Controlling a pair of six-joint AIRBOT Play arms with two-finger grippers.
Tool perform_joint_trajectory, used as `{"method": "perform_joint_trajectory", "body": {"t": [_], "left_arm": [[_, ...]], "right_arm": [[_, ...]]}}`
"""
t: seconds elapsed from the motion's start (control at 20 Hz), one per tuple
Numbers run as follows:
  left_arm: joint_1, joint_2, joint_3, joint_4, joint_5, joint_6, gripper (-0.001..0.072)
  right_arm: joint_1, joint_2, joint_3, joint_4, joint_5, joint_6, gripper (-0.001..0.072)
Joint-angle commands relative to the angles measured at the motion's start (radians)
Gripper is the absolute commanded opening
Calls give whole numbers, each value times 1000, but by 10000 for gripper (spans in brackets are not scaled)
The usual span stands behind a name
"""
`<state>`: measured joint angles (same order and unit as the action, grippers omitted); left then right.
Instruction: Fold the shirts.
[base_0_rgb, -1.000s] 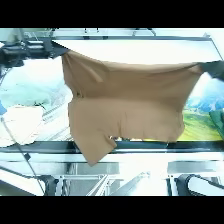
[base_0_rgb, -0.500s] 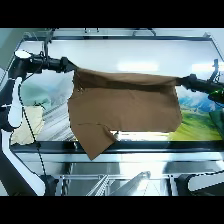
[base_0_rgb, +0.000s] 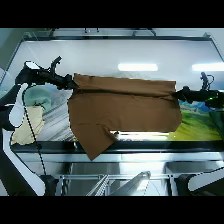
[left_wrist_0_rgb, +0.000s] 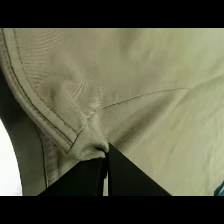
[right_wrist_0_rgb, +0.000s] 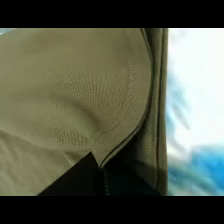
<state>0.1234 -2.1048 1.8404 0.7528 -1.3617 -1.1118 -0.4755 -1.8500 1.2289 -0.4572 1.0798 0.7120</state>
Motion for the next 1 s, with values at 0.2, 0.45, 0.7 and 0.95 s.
{"method": "perform_joint_trajectory", "body": {"t": [0.2,0.45,0.7,0.95], "left_arm": [[56,-1,135,16,-289,-129,289],[148,148,-73,16,-378,-155,285],[225,397,-518,16,-256,-53,286],[287,547,-828,16,-248,-47,286]], "right_arm": [[-68,57,31,-244,147,192,309],[-191,173,-73,-449,369,272,436],[-197,201,-305,-384,291,141,435],[-101,201,-330,-291,215,69,435]]}}
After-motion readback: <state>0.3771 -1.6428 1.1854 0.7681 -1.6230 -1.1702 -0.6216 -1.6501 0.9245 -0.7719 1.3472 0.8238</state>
